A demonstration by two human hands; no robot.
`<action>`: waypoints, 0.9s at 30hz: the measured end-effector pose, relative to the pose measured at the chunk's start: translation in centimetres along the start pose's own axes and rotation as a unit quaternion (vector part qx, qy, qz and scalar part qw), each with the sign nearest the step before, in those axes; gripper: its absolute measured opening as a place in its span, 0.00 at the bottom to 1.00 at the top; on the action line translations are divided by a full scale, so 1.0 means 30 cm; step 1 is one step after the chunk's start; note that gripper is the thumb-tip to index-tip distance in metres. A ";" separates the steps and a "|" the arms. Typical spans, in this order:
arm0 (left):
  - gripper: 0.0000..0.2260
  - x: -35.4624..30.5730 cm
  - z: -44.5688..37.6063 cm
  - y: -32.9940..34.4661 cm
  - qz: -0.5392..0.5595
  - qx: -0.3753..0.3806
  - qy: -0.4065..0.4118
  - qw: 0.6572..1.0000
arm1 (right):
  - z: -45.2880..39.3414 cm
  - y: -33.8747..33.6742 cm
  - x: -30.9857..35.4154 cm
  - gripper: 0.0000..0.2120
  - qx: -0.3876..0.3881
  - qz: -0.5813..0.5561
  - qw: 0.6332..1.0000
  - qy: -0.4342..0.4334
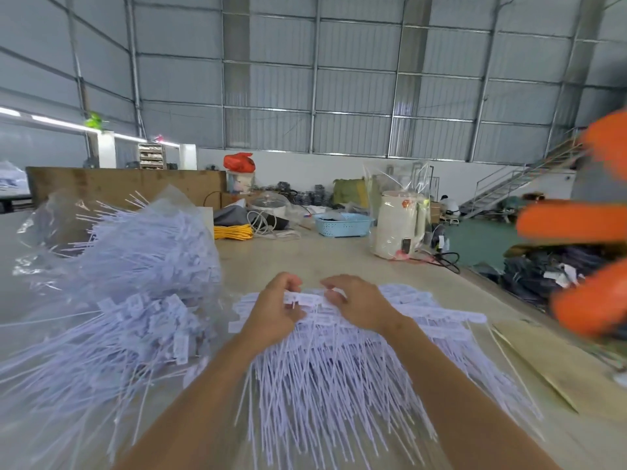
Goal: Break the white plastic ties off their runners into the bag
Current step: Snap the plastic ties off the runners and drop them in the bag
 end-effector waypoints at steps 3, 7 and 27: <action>0.19 0.008 0.020 0.006 0.072 -0.034 0.027 0.996 | -0.030 0.065 0.102 0.12 0.021 -0.114 0.991 -0.069; 0.03 0.069 0.031 -0.036 0.124 -0.132 -0.065 0.981 | -0.040 0.068 0.118 0.06 -0.058 -0.117 0.988 -0.082; 0.16 0.027 0.053 0.007 0.407 -0.009 -0.199 0.892 | 0.039 0.032 0.215 0.03 -0.164 0.144 0.970 -0.108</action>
Point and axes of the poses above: each hand's wrist, its own z-axis away from the middle knuckle, its own y-axis out of the palm, x = y × z, the point moved 5 cm from there along -z, towards the middle knuckle, and after that the axes turned 11 degrees about x, right-handed, at the moved point
